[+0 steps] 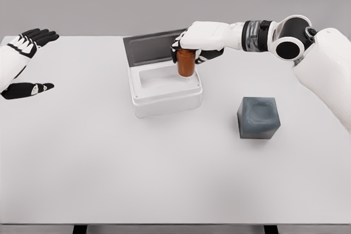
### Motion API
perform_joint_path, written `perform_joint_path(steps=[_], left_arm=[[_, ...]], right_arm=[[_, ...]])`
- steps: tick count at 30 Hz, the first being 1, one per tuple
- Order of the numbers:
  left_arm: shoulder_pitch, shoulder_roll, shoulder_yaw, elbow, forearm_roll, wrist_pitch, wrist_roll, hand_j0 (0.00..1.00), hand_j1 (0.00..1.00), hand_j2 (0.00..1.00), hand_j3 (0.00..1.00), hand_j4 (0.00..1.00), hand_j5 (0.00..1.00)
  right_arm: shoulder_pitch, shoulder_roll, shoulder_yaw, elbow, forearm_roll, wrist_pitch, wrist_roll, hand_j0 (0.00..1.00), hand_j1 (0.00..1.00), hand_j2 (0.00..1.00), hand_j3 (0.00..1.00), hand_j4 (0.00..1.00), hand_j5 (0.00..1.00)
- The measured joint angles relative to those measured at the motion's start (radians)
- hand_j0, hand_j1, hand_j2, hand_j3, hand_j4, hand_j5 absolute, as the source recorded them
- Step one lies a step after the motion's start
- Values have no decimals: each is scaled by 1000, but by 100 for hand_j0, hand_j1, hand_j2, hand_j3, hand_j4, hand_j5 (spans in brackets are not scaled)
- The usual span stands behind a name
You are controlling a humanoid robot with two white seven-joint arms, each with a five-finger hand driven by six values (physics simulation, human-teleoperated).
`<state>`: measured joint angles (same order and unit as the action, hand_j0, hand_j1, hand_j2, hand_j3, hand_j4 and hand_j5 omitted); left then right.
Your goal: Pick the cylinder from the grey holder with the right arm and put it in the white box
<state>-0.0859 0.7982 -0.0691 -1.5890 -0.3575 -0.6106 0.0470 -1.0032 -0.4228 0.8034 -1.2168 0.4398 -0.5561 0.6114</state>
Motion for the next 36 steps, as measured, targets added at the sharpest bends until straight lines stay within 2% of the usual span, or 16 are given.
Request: perform_joint_path(steps=[3,6,7,8,9,19,23,26,30,32,34,36], left_arm=[[0,0,0,0,0,0,0,100,100,100,100,100,100],[0,0,0,0,0,0,0,100,100,100,100,100,100],[0,0,0,0,0,0,0,100,100,100,100,100,100],[0,0,0,0,0,0,0,100,100,100,100,100,100],[0,0,0,0,0,0,0,100,100,100,100,100,100],[0,0,0,0,0,0,0,100,100,100,100,100,100],[0,0,0,0,0,0,0,100,100,100,100,100,100],[-6,0,1,0,0,0,0,100,100,100,100,100,100],[-24,-1,-3,16,-11,0,-1,100,100,100,100,100,100],[-87,-6,-6,34,-42,0,-1,100,100,100,100,100,100],[-161,-23,-9,62,-107,0,-1,100,100,100,100,100,100],[-225,-55,-15,99,-180,0,-2,100,100,100,100,100,100]], right_arm=[[0,-1,-2,-2,1,-1,0,66,66,66,66,66,66],[0,-10,-7,-17,1,-1,0,74,74,74,74,74,74],[0,-12,-8,-22,1,-1,0,82,82,82,82,82,82],[0,-14,-9,-25,0,-1,0,86,86,86,86,86,86],[0,-15,-9,-28,0,-2,0,97,97,97,97,97,97],[3,-38,-15,-108,-6,-11,0,100,100,100,100,100,100],[17,-74,-107,-145,-11,-30,0,100,100,100,100,100,100],[52,-106,-185,-156,-14,-47,0,100,100,100,100,100,100],[206,-171,-313,-162,-57,-51,-1,100,100,100,100,100,100],[324,-207,-385,-173,-57,-58,1,100,100,100,100,100,100],[374,-243,-436,-203,-63,-59,0,100,100,100,100,100,100],[474,-283,-479,-254,-81,-59,0,100,100,100,100,100,100]])
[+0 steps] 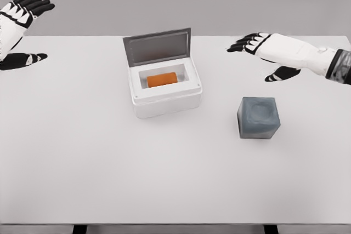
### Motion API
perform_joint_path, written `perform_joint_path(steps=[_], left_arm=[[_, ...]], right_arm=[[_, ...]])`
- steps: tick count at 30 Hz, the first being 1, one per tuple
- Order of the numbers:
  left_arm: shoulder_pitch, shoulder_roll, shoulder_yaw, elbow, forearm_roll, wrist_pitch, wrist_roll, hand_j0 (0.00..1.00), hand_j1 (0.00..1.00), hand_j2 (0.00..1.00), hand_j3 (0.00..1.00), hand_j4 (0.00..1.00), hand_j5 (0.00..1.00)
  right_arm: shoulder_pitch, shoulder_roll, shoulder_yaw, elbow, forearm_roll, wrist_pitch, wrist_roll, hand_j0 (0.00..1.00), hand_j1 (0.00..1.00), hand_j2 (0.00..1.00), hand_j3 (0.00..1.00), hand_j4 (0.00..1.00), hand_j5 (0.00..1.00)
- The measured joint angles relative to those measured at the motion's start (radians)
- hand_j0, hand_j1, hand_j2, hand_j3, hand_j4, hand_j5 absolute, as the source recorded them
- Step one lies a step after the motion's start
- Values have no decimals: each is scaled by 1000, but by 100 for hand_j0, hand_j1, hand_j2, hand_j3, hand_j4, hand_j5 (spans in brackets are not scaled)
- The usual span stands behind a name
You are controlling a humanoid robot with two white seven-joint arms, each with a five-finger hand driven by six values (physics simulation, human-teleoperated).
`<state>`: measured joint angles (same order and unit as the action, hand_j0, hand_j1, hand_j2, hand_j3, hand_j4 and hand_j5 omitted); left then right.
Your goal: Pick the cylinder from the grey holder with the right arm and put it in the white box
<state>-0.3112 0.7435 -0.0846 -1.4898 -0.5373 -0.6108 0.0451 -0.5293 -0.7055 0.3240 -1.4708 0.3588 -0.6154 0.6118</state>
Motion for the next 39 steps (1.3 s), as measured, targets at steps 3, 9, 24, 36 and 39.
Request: perform_joint_path(steps=[3,9,24,36,39], left_arm=[[-147,-29,-75,80,-89,0,0,100,100,100,100,100,100],[-295,-45,-326,263,-144,0,2,100,100,100,100,100,100],[-597,-98,-759,561,-146,0,0,100,100,100,100,100,100],[-640,-166,-787,639,-232,0,-1,100,100,100,100,100,100],[-655,-174,-784,679,-235,0,0,100,100,100,100,100,100]], right_arm=[[120,-51,-81,-99,-59,0,0,100,100,100,100,100,100],[244,-69,-146,-205,-102,1,0,100,100,100,100,100,100],[351,-37,-375,-221,-115,2,0,100,100,100,100,100,100],[350,-39,-378,-219,-116,1,0,100,100,100,100,100,100],[350,-39,-378,-217,-115,1,0,100,100,100,100,100,100]])
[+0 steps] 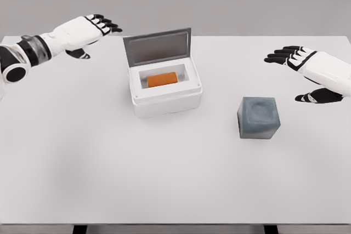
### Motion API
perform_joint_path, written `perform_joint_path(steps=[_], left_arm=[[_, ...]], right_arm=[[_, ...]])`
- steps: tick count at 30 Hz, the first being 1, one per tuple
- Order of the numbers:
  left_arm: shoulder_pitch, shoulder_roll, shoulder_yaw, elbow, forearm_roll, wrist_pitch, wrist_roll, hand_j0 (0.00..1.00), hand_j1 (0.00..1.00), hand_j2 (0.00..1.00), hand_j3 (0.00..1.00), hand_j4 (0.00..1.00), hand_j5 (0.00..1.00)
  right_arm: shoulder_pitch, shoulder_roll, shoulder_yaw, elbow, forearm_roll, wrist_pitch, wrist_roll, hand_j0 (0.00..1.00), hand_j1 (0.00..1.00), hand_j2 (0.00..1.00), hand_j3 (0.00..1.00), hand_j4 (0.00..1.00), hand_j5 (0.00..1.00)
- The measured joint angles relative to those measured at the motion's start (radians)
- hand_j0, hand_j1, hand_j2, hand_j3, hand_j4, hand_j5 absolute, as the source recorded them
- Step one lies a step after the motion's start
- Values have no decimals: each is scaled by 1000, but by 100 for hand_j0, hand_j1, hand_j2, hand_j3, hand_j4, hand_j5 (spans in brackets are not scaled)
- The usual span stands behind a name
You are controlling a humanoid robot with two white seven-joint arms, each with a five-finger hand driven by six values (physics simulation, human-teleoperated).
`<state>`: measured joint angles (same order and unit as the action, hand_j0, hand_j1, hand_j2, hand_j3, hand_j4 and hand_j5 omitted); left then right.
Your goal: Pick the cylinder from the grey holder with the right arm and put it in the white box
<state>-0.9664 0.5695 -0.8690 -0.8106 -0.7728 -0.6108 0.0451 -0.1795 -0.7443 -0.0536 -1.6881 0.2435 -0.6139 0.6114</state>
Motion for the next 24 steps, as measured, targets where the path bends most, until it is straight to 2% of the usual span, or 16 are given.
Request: perform_joint_path(steps=[9,24], left_arm=[[-11,-46,0,80,-19,0,-1,100,100,100,100,100,100],[-5,-63,-9,60,-59,0,-1,100,100,100,100,100,100]], right_arm=[[0,2,-2,1,1,0,0,100,100,100,100,100,100],[-2,1,-2,2,1,0,0,100,100,100,100,100,100]])
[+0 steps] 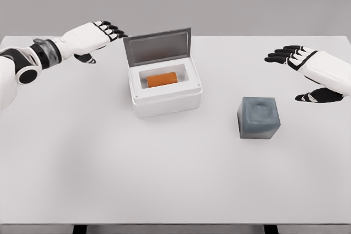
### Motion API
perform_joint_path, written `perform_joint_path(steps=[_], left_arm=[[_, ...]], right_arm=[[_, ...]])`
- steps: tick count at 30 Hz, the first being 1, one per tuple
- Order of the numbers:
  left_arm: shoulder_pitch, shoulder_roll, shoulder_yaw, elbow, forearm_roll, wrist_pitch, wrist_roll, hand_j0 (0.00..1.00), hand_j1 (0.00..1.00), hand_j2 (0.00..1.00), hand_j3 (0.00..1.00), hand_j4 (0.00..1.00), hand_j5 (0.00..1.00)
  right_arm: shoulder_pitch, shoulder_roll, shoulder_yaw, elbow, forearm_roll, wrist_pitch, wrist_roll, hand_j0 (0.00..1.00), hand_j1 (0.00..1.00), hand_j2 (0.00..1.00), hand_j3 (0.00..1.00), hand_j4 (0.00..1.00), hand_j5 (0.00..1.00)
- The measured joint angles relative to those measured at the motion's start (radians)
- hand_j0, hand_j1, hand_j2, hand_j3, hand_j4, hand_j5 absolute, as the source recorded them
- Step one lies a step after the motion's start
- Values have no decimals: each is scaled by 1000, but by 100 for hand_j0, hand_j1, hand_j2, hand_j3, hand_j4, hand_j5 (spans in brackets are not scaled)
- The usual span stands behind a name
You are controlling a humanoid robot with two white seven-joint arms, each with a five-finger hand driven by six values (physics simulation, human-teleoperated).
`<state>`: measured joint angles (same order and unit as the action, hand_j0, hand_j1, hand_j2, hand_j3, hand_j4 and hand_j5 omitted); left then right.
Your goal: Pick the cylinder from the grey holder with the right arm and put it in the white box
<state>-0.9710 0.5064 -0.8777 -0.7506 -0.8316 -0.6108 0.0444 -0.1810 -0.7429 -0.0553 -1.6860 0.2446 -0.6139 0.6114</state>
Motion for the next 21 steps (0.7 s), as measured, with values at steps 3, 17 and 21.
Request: perform_joint_path(steps=[3,17,21], left_arm=[[3,0,-6,-1,-5,0,0,100,100,100,100,100,100],[18,2,-18,-82,-6,0,10,100,100,100,100,100,100],[28,2,-18,-97,-6,0,10,100,100,100,100,100,100]], right_arm=[[0,0,-1,1,0,0,0,100,100,100,100,100,100],[3,7,-5,-4,-1,0,0,100,100,100,100,100,100],[3,9,-5,-7,-2,0,0,100,100,100,100,100,100]])
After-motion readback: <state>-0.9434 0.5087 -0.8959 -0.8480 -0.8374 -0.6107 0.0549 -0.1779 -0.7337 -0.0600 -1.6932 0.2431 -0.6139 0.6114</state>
